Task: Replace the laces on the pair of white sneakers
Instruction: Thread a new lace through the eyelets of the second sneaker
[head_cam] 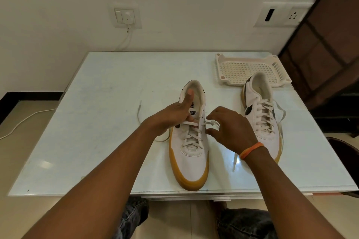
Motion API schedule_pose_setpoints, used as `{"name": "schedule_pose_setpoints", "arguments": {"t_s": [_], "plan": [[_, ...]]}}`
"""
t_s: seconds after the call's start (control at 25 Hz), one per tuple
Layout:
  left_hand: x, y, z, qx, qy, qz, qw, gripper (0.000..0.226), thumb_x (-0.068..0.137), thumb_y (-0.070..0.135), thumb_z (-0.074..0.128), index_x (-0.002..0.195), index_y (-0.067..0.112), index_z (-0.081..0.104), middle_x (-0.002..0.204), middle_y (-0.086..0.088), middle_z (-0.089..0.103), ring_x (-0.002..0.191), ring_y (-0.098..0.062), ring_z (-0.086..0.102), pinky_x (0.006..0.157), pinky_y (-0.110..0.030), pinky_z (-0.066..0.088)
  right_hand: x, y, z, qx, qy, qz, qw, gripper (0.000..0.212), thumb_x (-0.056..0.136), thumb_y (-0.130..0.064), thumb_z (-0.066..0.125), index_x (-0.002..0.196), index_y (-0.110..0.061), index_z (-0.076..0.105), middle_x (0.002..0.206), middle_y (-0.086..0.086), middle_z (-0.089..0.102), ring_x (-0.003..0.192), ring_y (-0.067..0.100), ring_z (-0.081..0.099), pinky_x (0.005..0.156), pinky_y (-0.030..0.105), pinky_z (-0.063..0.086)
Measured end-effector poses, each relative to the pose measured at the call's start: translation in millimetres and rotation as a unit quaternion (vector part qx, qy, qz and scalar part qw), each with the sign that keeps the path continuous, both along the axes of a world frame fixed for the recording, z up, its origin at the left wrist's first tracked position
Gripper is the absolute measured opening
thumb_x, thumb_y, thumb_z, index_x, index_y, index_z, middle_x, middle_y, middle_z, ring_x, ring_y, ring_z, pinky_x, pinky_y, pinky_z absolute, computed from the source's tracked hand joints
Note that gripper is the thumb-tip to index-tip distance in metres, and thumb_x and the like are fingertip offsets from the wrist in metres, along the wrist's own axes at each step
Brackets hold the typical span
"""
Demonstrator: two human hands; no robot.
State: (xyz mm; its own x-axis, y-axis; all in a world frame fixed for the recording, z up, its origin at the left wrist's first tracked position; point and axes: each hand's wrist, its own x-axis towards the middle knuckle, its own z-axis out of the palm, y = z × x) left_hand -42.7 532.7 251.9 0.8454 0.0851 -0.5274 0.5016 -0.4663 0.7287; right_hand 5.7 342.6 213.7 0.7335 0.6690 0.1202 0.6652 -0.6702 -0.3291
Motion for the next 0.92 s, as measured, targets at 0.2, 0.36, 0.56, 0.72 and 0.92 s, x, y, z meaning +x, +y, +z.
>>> {"name": "schedule_pose_setpoints", "arguments": {"t_s": [0.2,0.36,0.56,0.72,0.92], "plan": [[0,1,0,0.004,-0.010,-0.019,1.000,0.104,0.084,0.077,0.001,0.101,0.004,0.075,0.108,-0.011,0.069,0.091,-0.019,0.054,0.068,-0.018,0.037,8,1,-3,0.031,-0.056,-0.069,0.996,0.007,0.089,-0.016,0.067,0.086,-0.013,0.072,0.085,0.003,0.064,0.072,0.027,0.062,0.059,0.038,0.052],[-3,0,1,0.003,-0.017,-0.036,0.999,0.101,0.085,0.075,0.003,0.097,0.007,0.077,0.102,-0.007,0.069,0.090,-0.018,0.055,0.071,-0.019,0.039,22,-19,-5,0.080,-0.053,-0.204,0.974,0.003,0.086,-0.010,0.067,0.084,-0.009,0.068,0.088,0.009,0.064,0.079,0.032,0.062,0.064,0.041,0.052],[-3,0,2,0.011,-0.019,-0.030,0.999,0.096,0.089,0.072,0.006,0.097,0.007,0.076,0.099,-0.006,0.069,0.087,-0.015,0.057,0.068,-0.019,0.038,0,3,-2,0.027,-0.011,-0.031,0.999,0.036,0.081,-0.016,0.074,0.115,-0.016,0.064,0.125,0.001,0.052,0.072,0.021,0.062,0.062,0.035,0.053],[-2,1,0,0.026,-0.029,-0.035,0.999,0.088,0.089,0.073,0.011,0.096,0.014,0.077,0.093,0.003,0.066,0.092,-0.017,0.057,0.088,-0.029,0.044,-3,7,2,-0.027,0.002,-0.013,1.000,0.009,0.089,-0.019,0.065,0.097,-0.017,0.070,0.107,-0.002,0.063,0.086,0.021,0.062,0.072,0.034,0.053],[-2,7,-5,0.112,-0.039,-0.081,0.990,0.055,0.095,0.058,0.032,0.089,0.027,0.077,0.094,0.013,0.068,0.095,-0.015,0.057,0.101,-0.049,0.036,-1,3,4,0.125,0.142,-0.083,0.978,0.012,0.089,-0.015,0.058,0.088,-0.017,0.070,0.097,-0.001,0.067,0.076,0.016,0.065,0.060,0.027,0.049]]}}
